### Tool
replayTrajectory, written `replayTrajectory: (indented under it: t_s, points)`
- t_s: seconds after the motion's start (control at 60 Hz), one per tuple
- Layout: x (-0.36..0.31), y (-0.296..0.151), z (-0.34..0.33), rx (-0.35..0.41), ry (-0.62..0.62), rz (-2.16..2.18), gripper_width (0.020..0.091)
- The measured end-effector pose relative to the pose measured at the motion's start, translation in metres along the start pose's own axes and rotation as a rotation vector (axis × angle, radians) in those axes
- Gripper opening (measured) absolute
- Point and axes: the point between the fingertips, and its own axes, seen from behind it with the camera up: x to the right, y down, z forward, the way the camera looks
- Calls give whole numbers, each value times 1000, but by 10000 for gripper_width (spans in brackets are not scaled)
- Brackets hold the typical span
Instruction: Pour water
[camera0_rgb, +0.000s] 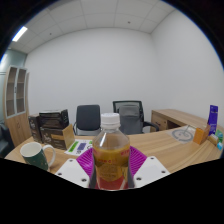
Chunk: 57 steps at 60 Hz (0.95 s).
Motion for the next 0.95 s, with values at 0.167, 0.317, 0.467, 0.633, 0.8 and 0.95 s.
replayTrajectory:
  t_s: [0.167,0.317,0.467,0.633,0.8,0.95]
  points:
    - [-5,7,1,-25,11,39,608]
    - [-2,18,-14,-110,16,67,837]
    - [-8,13,-61,-97,-10,43,839]
    - [-30,16,-140,-91,-67,45,836]
    - [-59,30,-216,-86,-143,37,838]
    - [-78,33,-258,-65,-214,65,840]
